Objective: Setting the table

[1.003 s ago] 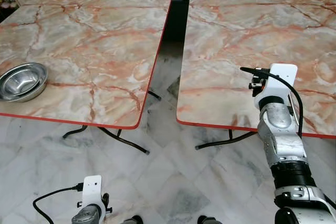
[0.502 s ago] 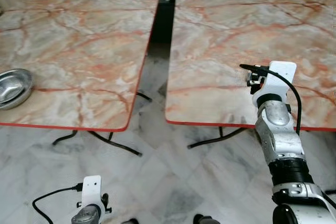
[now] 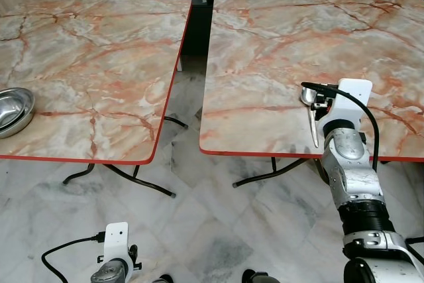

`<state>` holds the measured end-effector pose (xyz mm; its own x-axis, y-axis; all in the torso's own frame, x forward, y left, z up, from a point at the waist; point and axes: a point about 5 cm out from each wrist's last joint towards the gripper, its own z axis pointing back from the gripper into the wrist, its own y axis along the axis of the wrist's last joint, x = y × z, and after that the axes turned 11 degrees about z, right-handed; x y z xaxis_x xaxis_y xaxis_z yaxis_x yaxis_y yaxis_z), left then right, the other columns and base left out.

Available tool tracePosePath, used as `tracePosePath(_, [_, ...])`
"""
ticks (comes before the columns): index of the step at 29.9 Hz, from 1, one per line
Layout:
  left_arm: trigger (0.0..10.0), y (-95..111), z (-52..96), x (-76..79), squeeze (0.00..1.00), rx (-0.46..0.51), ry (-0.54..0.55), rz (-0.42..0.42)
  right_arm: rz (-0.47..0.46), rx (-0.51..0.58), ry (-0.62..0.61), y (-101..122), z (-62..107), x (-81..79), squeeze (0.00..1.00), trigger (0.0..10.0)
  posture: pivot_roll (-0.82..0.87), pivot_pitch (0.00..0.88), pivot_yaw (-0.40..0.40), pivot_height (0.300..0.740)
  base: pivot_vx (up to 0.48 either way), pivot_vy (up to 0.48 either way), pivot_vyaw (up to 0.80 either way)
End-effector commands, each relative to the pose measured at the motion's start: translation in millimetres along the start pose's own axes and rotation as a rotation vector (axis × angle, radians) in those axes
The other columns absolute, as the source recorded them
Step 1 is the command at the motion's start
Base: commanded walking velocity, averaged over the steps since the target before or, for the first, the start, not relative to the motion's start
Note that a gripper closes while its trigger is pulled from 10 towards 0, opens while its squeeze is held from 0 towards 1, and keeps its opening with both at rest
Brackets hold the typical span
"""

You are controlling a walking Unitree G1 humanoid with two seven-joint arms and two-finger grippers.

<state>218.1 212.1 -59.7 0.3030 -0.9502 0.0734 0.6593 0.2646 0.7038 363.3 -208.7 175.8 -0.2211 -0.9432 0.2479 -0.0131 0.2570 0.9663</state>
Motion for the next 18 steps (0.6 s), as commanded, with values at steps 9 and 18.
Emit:
tracePosePath(9, [10.0,-8.2,2.1,-9.9,0.0,-0.038,0.03,0.001,-0.009,-0.073,0.011,-11.8,1.3,-4.7,0.0,10.0,-0.09,0.171,0.054,0.74,0.0,0.0,-0.35])
tracePosePath(18, [10.0,-8.8,2.3,-10.5,0.0,-0.041,0.03,0.002,-0.01,-0.046,0.028,-8.9,2.3,-9.3,0.0,10.0,-0.08,0.172,0.055,0.74,0.117,0.0,-0.08])
